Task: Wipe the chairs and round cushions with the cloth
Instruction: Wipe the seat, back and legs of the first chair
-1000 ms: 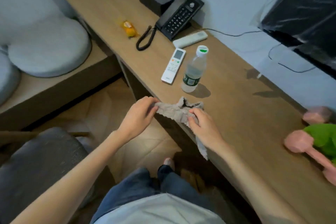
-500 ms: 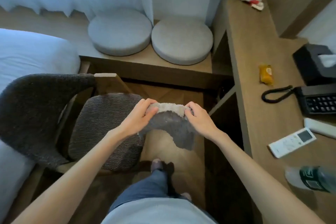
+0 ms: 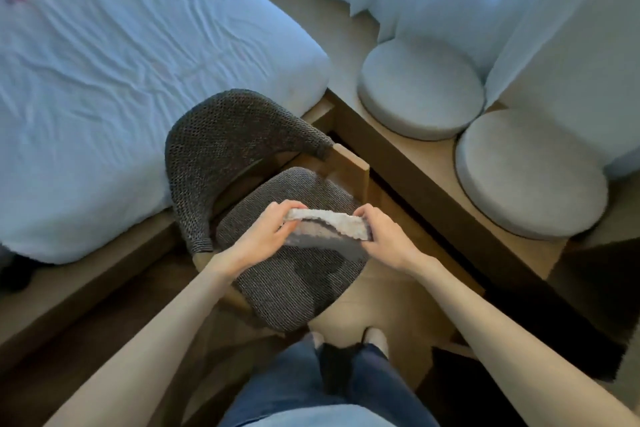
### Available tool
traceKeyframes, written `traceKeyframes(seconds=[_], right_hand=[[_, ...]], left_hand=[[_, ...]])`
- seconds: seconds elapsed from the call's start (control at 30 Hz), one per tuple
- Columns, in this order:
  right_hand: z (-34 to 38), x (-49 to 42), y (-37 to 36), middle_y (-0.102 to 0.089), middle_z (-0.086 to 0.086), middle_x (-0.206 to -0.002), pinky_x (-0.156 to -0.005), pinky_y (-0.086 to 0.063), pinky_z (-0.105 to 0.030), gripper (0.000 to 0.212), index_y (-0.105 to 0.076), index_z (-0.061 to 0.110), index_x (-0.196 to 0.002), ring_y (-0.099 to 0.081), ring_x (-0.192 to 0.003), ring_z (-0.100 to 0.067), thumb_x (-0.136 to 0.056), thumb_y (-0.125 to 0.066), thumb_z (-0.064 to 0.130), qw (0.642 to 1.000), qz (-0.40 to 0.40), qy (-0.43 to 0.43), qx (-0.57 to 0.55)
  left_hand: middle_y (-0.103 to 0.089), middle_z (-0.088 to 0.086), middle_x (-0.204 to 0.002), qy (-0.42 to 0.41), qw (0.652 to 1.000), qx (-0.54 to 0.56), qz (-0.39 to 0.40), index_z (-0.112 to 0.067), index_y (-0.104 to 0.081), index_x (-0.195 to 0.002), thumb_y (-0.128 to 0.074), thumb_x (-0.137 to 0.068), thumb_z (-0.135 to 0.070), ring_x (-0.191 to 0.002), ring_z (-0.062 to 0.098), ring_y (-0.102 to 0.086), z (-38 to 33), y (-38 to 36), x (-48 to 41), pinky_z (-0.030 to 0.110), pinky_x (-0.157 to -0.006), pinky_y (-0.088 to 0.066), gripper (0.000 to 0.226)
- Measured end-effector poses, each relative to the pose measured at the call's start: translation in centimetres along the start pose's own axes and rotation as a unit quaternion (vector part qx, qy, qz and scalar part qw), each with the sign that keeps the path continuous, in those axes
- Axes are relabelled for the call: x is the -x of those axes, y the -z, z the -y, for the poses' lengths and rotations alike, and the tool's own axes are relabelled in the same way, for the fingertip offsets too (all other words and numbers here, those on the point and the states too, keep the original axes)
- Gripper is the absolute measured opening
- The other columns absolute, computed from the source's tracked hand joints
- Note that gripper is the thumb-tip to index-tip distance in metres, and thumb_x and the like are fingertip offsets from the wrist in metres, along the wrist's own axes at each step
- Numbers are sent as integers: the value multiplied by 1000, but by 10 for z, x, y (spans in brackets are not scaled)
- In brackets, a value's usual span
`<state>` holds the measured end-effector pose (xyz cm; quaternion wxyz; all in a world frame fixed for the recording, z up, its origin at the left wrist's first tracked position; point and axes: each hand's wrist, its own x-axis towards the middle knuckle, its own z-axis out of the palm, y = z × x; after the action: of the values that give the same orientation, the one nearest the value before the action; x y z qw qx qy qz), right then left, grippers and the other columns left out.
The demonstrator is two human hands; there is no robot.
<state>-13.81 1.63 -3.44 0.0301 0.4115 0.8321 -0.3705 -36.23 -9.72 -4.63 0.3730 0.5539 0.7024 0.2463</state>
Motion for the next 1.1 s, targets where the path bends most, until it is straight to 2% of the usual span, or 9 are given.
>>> traceKeyframes(seconds=[0.13,0.23,0.3,0.4,0.5,0.7,0.83,1.0,1.1], right_hand=[[5,-47,4,-60,3,-102,-79,-51,-39,24,-46,27,-105,-56,-94,-17,-89,-56,11,994,70,53,61],[5,-75,9,-58,3,-101,-67,-46,-24,22,-49,24,-102,-56,-93,-15,-94,-45,4,990,88,86,73],[7,-92,15,-61,0,-100,-63,-42,-21,23,-52,22,-99,-57,-90,-15,-94,-43,2,986,91,110,82],[11,-116,26,-66,-6,-104,-72,-51,-33,26,-60,15,-102,-61,-95,-22,-93,-39,0,983,81,140,90],[14,-143,37,-66,-10,-108,-78,-51,-40,30,-62,11,-106,-60,-99,-27,-94,-36,0,979,67,171,94],[26,-183,53,-67,-7,-109,-80,-48,-37,34,-66,13,-106,-58,-103,-24,-92,-37,0,976,21,211,58],[21,-197,55,-66,-4,-110,-81,-44,-32,34,-65,14,-109,-54,-103,-20,-92,-39,1,972,-10,233,42],[-5,-194,32,-66,-3,-107,-84,-38,-21,30,-65,8,-112,-52,-97,-12,-94,-44,-3,971,16,233,43],[-32,-198,-2,-67,-6,-107,-82,-42,-28,28,-65,8,-110,-58,-99,-20,-94,-44,-3,972,41,223,58]], left_hand=[[-54,10,-108,77,994,-3,-82,-25,-54,-121,-45,-98,-13,-100,18,-48,25,0,10,34,-94,-38,27],[-54,13,-103,135,979,7,-153,-18,-59,-117,-46,-96,-10,-96,19,-47,32,-6,14,36,-92,-38,26],[-53,16,-101,177,964,6,-196,-13,-62,-116,-47,-95,-4,-98,24,-49,30,-10,11,30,-86,-36,27],[-50,15,-103,226,947,-1,-229,-14,-64,-117,-46,-94,-2,-102,29,-51,24,-11,3,31,-89,-36,32],[-44,6,-100,264,926,2,-271,-18,-65,-117,-44,-95,-3,-106,29,-50,23,-4,-13,36,-94,-38,34],[-52,5,-110,249,901,2,-355,-19,-66,-114,-42,-96,-2,-113,22,-47,20,20,-39,26,-88,-35,35],[-60,2,-117,196,900,-9,-390,-20,-67,-114,-46,-92,2,-113,21,-51,24,25,-43,30,-93,-39,37],[-64,2,-119,201,906,-13,-372,-20,-66,-119,-50,-93,0,-111,22,-53,46,-7,-37,32,-95,-40,37],[-63,1,-125,231,911,7,-341,-22,-65,-121,-50,-94,0,-118,22,-51,74,-42,-35,34,-100,-38,38]])
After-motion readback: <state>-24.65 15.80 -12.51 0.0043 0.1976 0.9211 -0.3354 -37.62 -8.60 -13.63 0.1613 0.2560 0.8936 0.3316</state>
